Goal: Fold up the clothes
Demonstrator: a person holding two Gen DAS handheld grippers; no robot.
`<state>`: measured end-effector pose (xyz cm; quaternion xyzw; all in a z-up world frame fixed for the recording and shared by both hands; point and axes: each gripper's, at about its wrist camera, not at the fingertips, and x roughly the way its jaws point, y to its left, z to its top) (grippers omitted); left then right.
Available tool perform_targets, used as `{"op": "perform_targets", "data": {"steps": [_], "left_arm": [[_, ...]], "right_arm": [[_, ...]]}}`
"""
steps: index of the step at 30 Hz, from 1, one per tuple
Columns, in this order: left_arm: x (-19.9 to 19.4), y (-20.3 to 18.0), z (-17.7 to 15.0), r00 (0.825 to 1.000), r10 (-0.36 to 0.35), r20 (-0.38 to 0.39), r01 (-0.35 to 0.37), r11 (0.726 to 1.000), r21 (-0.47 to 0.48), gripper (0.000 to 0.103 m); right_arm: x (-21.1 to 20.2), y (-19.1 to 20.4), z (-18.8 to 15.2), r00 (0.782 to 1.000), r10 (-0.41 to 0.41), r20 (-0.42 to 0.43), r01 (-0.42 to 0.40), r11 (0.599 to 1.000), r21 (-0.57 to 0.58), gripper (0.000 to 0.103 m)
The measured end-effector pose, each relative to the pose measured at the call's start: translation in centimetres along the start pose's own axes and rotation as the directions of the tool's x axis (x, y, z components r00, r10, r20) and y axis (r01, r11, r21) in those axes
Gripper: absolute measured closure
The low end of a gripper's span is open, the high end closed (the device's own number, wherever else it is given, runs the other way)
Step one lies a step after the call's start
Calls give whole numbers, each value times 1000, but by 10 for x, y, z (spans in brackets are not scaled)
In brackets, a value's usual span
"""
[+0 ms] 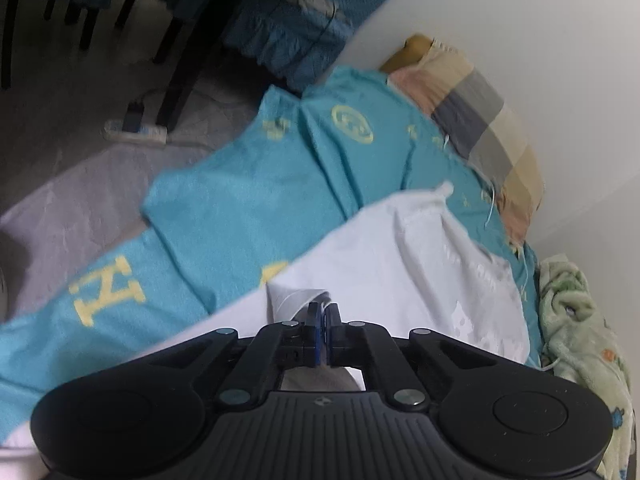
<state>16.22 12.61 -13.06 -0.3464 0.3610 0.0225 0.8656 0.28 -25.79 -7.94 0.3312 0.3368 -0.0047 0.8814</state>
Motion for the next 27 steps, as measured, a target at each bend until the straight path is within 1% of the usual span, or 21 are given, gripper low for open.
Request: {"op": "perform_targets", "data": {"steps": [3, 6, 10, 12, 14, 16, 18, 20, 23, 26, 27], "left_arm": [[-20, -11, 30, 996, -23, 85, 23, 1000, 11, 101], [-34, -30, 72, 984, -21, 175, 8, 997, 75, 101], [-43, -58, 142, 962, 14, 274, -62, 984, 165, 101], [-42, -67, 176, 946, 47, 320, -112, 976, 188, 101], [-33, -73, 206, 933, 89, 350, -168, 965, 201, 101], [-18, -76, 232, 919, 141, 368, -231, 949, 215, 101], [4, -72, 250, 903, 199, 382, -301, 926, 229, 101], [32, -63, 261, 889, 257, 380, -362, 902, 237, 101], [76, -35, 266, 872, 339, 353, -431, 874, 224, 101], [117, -6, 260, 869, 394, 301, -464, 860, 214, 101], [127, 3, 256, 871, 402, 283, -466, 859, 212, 101]], "right_arm": [[-2, 0, -2, 1000, -15, 2, 15, 1000, -13, 22], [-2, 2, -4, 1000, -25, 0, 25, 999, -32, 22], [3, 7, -6, 1000, -27, -11, 27, 997, -66, 22], [8, 9, -6, 999, -34, -18, 33, 996, -78, 22], [15, 11, -6, 999, -47, -26, 44, 995, -89, 22], [24, 14, -5, 998, -59, -32, 56, 993, -106, 22], [32, 18, -4, 997, -73, -31, 68, 989, -131, 22], [41, 21, -2, 995, -94, -25, 89, 983, -161, 22], [55, 22, 2, 991, -133, -20, 126, 971, -202, 22], [66, 20, 3, 987, -156, -25, 147, 965, -217, 22], [69, 20, 3, 986, -162, -27, 152, 963, -222, 22]]}}
